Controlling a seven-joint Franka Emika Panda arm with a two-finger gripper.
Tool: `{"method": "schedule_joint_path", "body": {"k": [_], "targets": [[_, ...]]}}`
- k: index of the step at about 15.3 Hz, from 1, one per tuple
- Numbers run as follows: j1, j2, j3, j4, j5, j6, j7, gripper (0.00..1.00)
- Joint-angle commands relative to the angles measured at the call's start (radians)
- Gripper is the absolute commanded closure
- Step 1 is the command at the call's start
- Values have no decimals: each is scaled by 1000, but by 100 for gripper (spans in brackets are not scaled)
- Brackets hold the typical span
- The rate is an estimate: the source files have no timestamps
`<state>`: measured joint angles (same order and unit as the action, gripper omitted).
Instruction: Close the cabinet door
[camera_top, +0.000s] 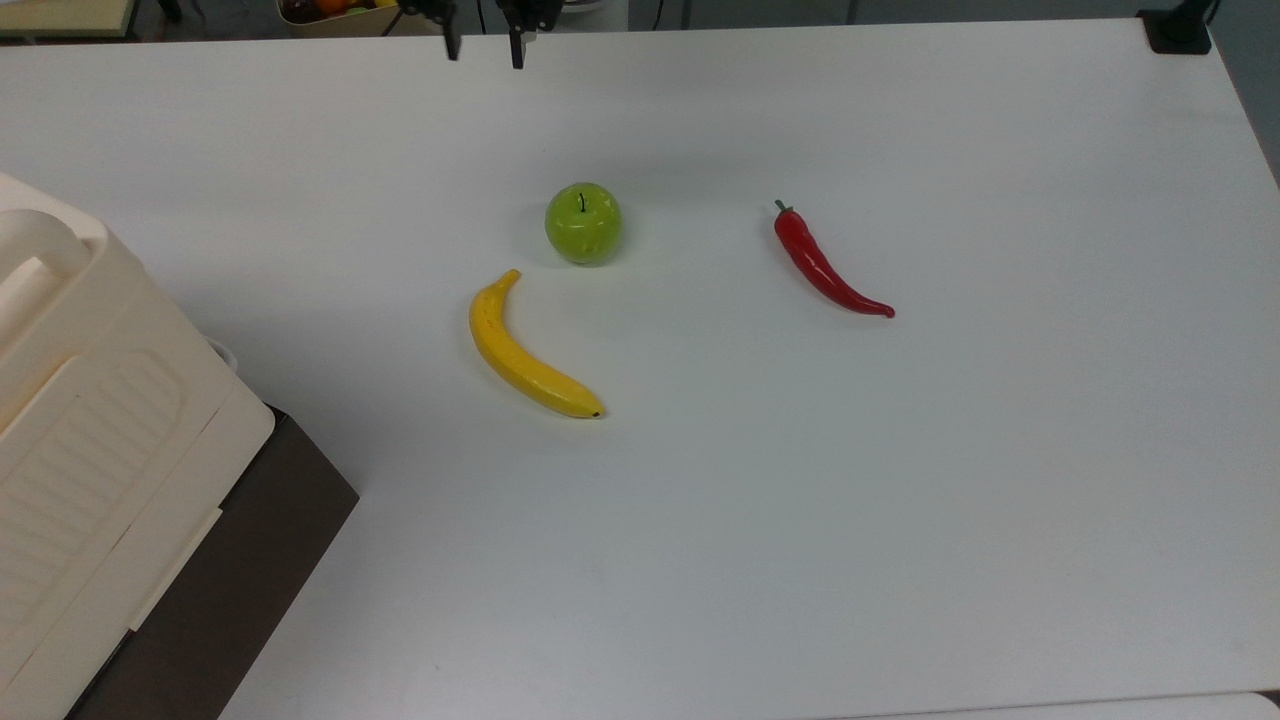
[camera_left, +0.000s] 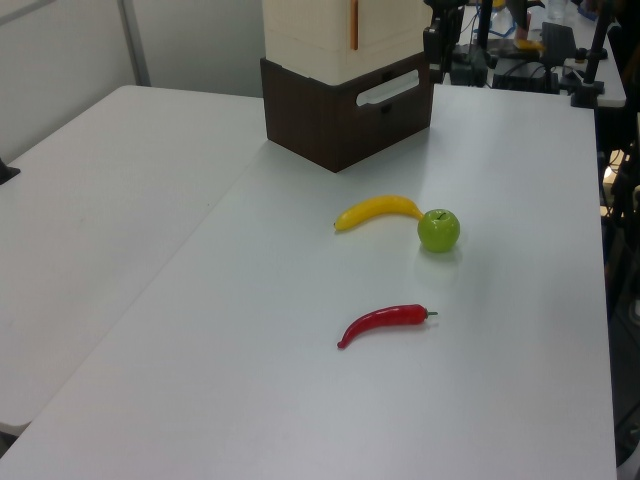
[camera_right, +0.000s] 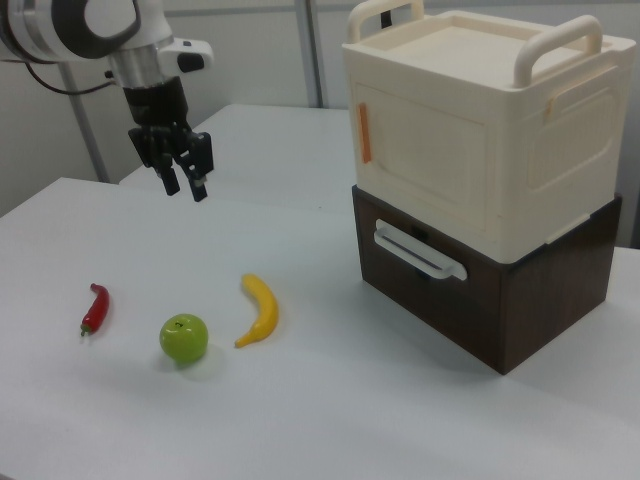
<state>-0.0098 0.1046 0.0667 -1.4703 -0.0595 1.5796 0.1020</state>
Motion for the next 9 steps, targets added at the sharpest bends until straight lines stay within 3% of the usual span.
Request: {"method": "schedule_joint_path", "body": {"k": [1,9], "targets": [[-9,-22,4,-38,-49,-13,12,0],[-22,-17,2,-33,-51,-6,13,0]]}}
